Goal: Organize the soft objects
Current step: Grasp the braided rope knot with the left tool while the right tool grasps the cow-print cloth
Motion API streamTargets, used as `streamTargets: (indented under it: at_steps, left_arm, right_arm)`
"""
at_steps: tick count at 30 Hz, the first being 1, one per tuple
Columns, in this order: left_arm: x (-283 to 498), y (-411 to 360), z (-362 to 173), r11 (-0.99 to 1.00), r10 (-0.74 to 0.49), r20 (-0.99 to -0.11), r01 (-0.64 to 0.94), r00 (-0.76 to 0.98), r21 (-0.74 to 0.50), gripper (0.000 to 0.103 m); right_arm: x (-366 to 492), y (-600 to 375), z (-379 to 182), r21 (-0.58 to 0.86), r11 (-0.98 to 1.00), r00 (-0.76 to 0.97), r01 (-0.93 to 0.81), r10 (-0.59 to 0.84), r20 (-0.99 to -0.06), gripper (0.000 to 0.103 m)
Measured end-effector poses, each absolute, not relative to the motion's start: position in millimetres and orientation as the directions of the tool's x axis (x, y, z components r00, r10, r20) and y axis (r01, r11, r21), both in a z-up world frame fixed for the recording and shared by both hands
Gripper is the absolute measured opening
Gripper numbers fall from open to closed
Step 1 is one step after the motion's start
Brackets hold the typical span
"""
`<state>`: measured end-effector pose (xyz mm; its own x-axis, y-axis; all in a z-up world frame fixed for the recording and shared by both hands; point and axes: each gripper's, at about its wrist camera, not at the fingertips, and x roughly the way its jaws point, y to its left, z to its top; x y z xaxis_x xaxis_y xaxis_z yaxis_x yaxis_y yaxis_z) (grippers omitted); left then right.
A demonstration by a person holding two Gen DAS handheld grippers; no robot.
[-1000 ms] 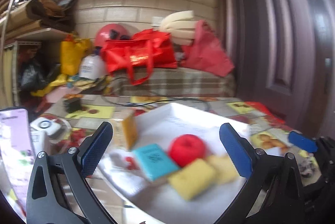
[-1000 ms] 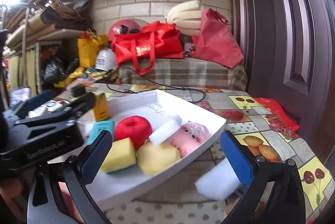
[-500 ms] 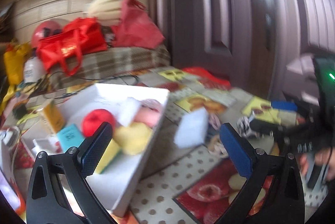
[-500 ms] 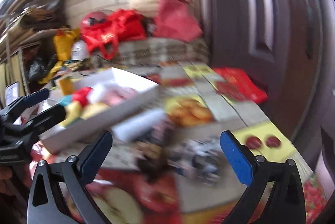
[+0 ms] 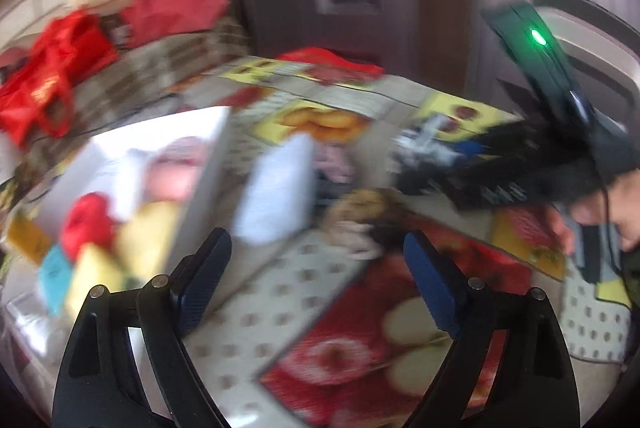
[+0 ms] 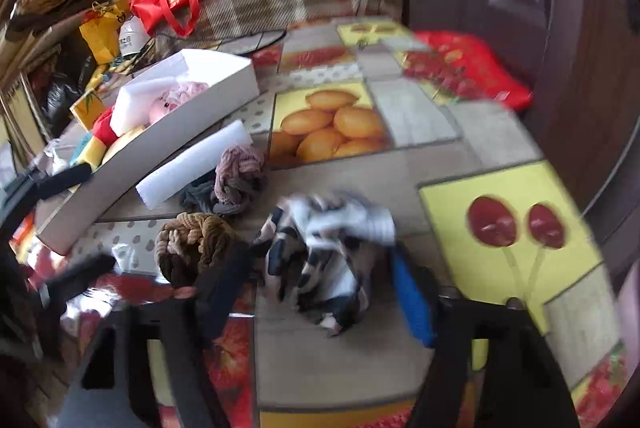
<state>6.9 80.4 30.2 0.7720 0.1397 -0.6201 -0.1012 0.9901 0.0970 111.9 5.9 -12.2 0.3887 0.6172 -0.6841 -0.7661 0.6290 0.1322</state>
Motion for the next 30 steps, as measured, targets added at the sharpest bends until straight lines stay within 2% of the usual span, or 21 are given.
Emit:
streamTargets:
  at_steps: [1,5,9,10,11,13,15,17,20,26,28,30]
  left_arm:
    - [13.2,73.7,27.7,0.992,0.124,-0.635,-0.081,0.762,0.096,0.089]
    - [46.9,62.0,14.5,0.979,0.202,-0.710,-0.136,0.675,0.148,0.089]
    - [63.0,62.5,9.7,0.980,0.198,-0.737,-0.158,0.646,0.125,0.089]
    - [66.2,62.8,8.4,0.980,0.196,-0.743,-0.159,0.640,0.122,0.086]
    - [70.5,62.6,6.9,0.983,0.178,-0.753,-0.151,0.633,0.106,0.082]
    - [70.5,66.0,6.6,0.988,0.135,-0.755,-0.140,0.641,0.058,0.047]
    - [68.7,66.9,7.4,0.990,0.116,-0.751,-0.136,0.650,0.035,0.037]
    - [63.0,67.7,10.5,0.990,0.109,-0.737,-0.136,0.667,0.023,0.034]
    - [42.9,65.6,26.4,0.990,0.118,-0.653,-0.141,0.748,0.018,0.034]
    - [-44.6,67.1,56.4,0.958,0.285,-0.335,-0.280,0.898,0.064,0.034]
    - [-63.1,73.5,59.8,0.941,0.338,-0.288,-0.333,0.896,0.068,0.034]
    - [-77.8,86.8,61.3,0.922,0.384,-0.278,-0.383,0.881,0.059,0.034]
  right_arm:
    - [113.6,2.4,-11.6,0.154,0.627,0.380,-0.764,0.629,-0.678,0.031]
    - [128.2,-20.3,-11.8,0.268,0.663,0.377,-0.699,0.661,-0.649,0.029]
    - [131.7,-25.0,-12.1,0.307,0.660,0.365,-0.686,0.677,-0.639,0.029]
    - [130.4,-24.1,-11.8,0.303,0.657,0.363,-0.690,0.677,-0.640,0.029]
    - [130.6,-22.5,-11.2,0.300,0.654,0.360,-0.694,0.677,-0.642,0.029]
    - [130.5,-21.9,-11.3,0.301,0.651,0.357,-0.696,0.678,-0.642,0.029]
    - [132.8,-22.4,-11.2,0.311,0.650,0.356,-0.693,0.684,-0.637,0.029]
    - [133.3,-25.5,-9.6,0.320,0.649,0.362,-0.691,0.693,-0.623,0.029]
    - [126.9,-31.5,-2.5,0.312,0.640,0.396,-0.702,0.715,-0.577,0.029]
    - [78.5,-52.7,22.2,0.209,0.649,0.553,-0.731,0.744,-0.376,0.029]
    - [55.7,-54.3,28.9,0.136,0.668,0.609,-0.732,0.730,-0.310,0.029]
    - [43.1,-50.6,32.7,0.105,0.662,0.618,-0.742,0.736,-0.278,0.029]
